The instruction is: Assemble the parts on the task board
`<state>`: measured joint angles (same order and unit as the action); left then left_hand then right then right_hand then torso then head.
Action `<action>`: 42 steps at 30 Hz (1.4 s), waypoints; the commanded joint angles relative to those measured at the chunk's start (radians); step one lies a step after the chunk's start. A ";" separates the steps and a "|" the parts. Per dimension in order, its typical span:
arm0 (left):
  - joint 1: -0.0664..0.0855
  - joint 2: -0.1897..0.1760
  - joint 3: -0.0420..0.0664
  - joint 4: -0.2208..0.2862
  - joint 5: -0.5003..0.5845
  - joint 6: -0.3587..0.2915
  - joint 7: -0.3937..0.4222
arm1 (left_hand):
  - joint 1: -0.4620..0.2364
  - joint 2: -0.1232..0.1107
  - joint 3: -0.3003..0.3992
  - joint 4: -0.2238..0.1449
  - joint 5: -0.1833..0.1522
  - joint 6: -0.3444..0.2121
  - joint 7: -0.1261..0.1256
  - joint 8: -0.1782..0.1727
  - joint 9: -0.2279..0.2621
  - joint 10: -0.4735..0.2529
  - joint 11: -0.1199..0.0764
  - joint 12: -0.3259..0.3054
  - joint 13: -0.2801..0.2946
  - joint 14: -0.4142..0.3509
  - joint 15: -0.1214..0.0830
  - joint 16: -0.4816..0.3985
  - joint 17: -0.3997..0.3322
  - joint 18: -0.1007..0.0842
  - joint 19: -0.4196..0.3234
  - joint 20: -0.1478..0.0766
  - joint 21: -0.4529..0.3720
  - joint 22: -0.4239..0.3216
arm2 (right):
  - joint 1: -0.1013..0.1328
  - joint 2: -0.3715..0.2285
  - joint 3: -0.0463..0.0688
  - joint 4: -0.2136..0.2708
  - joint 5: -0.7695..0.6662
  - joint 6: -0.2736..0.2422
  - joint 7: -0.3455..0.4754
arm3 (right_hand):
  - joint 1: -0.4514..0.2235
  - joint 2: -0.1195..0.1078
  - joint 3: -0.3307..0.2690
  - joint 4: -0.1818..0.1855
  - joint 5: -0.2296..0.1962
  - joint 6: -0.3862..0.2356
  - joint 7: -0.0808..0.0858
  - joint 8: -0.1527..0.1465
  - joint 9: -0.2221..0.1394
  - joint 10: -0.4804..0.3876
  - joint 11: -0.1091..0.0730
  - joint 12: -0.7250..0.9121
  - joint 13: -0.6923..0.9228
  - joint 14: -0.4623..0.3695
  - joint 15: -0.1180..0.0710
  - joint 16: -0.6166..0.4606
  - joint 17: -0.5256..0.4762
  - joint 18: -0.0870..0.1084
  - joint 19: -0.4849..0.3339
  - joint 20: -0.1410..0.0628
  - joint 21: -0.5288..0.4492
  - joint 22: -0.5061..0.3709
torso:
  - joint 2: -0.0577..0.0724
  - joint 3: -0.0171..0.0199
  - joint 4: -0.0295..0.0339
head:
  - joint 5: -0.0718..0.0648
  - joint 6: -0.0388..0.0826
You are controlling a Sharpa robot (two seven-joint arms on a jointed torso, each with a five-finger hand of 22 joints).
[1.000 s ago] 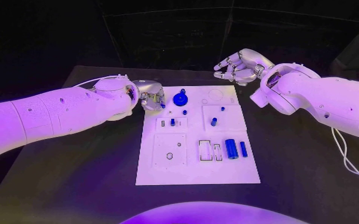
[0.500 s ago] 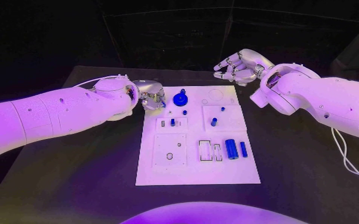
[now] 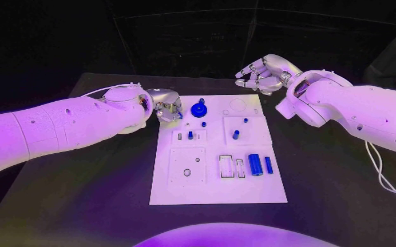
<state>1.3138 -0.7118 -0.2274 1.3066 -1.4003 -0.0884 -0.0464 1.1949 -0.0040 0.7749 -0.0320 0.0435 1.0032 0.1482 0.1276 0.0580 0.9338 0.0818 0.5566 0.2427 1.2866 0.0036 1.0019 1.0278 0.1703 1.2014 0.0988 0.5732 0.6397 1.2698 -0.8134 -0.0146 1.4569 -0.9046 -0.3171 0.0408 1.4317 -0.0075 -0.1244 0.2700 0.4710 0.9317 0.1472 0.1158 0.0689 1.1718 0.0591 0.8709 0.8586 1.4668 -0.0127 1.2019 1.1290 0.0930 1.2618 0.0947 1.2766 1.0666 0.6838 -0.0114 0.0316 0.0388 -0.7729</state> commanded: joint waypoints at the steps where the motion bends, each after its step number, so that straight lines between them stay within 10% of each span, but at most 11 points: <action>1: -0.003 -0.001 -0.002 0.001 -0.002 -0.001 -0.005 | 0.000 -0.019 0.000 -0.009 0.003 -0.008 0.001 -0.005 0.010 -0.006 -0.001 0.008 0.003 -0.008 -0.001 0.006 0.003 0.009 -0.006 0.000 0.004 0.002 | 0.002 0.001 0.000 0.000 -0.002 0.003 0.010 | -0.009 0.003 -0.001 0.006 0.004 -0.007 0.002 0.007 -0.001 -0.005 0.000 0.004 -0.001 0.016 -0.004 -0.003 0.000 0.014 -0.005 -0.001 -0.005 -0.001 | -0.001 0.0000 0.0004 | 0.000 0.000; 42: -0.003 -0.001 -0.002 -0.001 -0.001 -0.014 -0.012 | -0.019 -0.131 -0.090 -0.069 0.003 -0.002 -0.001 -0.007 0.011 -0.001 -0.004 0.043 0.016 0.008 -0.003 0.032 0.020 0.009 -0.010 -0.001 0.023 0.026 | 0.001 0.005 0.000 -0.005 -0.002 0.007 0.009 | -0.010 0.003 -0.002 0.008 0.005 -0.008 0.002 0.006 -0.001 -0.009 0.001 -0.001 -0.006 0.015 -0.004 -0.008 -0.005 0.015 -0.010 -0.001 -0.010 -0.008 | 0.000 -0.0003 -0.0005 | 0.000 0.001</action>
<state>1.3106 -0.7130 -0.2294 1.3056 -1.4007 -0.0996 -0.0544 1.1802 -0.1252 0.6921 -0.1021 0.0471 1.0038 0.1476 0.1240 0.0699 0.9327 0.0805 0.5962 0.2574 1.2878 0.0025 1.0302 1.0457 0.1703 1.1979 0.0952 0.5905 0.6647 1.2696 -0.8097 -0.0148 1.4514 -0.9046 -0.3166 0.0424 1.4317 -0.0075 -0.1270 0.2725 0.4709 0.9282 0.1507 0.1158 0.0689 1.1718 0.0591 0.8709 0.8534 1.4668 -0.0127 1.1980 1.1256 0.0929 1.2606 0.0935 1.2721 1.0591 0.6835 -0.0112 0.0314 0.0409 -0.7726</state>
